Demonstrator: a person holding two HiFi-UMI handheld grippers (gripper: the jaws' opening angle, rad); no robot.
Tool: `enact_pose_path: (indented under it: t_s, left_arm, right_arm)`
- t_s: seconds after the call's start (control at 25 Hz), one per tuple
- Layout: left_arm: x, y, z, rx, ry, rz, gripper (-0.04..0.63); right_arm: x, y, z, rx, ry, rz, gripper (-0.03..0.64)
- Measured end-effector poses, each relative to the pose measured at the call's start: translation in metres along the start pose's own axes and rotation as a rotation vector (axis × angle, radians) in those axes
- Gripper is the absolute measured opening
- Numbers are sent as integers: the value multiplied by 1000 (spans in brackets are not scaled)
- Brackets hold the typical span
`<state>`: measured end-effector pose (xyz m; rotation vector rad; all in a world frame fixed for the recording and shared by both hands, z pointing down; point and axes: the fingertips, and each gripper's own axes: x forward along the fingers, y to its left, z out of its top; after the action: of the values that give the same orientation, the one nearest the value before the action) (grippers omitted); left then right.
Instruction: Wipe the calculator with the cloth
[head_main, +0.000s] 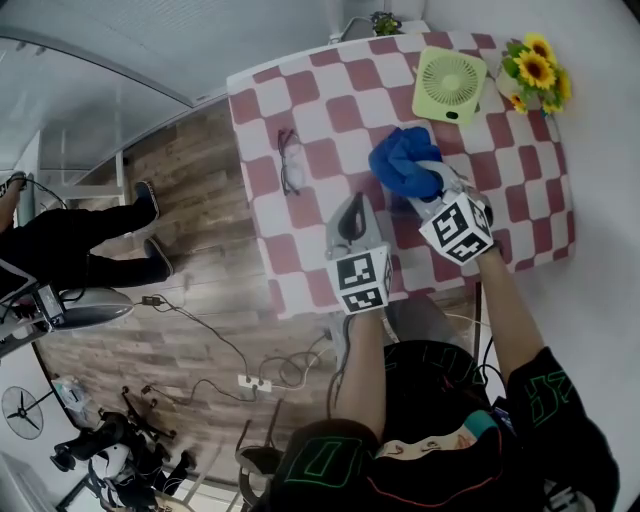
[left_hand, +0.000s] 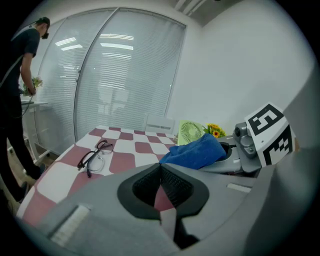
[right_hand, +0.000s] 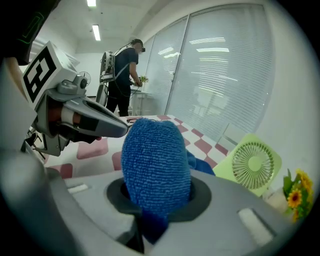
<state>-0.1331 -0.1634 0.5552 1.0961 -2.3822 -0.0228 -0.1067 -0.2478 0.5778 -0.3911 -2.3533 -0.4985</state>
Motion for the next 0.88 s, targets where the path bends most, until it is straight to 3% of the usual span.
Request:
enact_pose_path:
  t_s: [0.48,0.88]
  left_arm:
    - [-24,7,-5,31,13,-84,11]
    - [-38,11,15,54,-32,-164,9]
  right_arm:
    - [-17,39,-1,62,15,-29,97]
    - [-30,83,-7,139,69,47,97]
